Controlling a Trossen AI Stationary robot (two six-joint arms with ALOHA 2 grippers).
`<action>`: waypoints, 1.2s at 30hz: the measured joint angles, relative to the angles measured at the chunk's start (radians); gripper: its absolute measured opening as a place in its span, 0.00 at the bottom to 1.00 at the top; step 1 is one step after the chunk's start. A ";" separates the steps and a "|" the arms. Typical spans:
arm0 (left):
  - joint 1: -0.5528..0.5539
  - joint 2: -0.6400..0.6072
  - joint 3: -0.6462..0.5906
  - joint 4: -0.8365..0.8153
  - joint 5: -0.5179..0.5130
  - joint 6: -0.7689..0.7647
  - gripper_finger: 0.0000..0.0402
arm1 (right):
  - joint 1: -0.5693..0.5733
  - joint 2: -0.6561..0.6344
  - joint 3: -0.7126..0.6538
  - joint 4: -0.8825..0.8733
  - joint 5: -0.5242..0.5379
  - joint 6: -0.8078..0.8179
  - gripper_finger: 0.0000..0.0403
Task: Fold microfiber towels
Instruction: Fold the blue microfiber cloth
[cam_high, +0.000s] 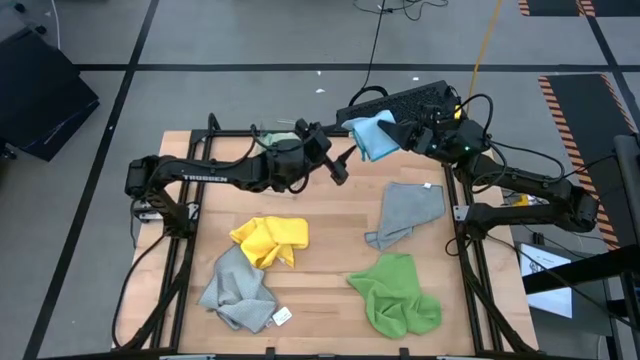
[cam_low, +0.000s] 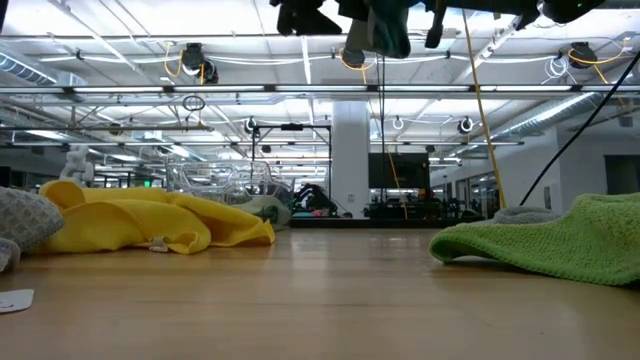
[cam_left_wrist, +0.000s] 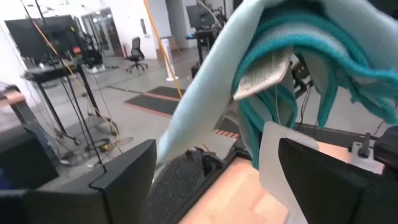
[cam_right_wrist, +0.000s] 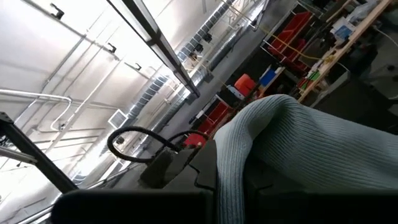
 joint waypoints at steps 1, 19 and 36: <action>-0.002 0.000 0.000 -0.008 0.000 -0.008 0.85 | 0.000 0.000 0.000 -0.001 0.000 0.000 0.03; -0.040 -0.012 -0.001 0.008 -0.080 0.054 0.86 | 0.000 0.000 0.000 -0.050 -0.004 0.030 0.03; 0.045 0.035 0.001 0.131 0.097 0.000 0.86 | 0.001 0.029 -0.001 -0.046 -0.054 0.032 0.03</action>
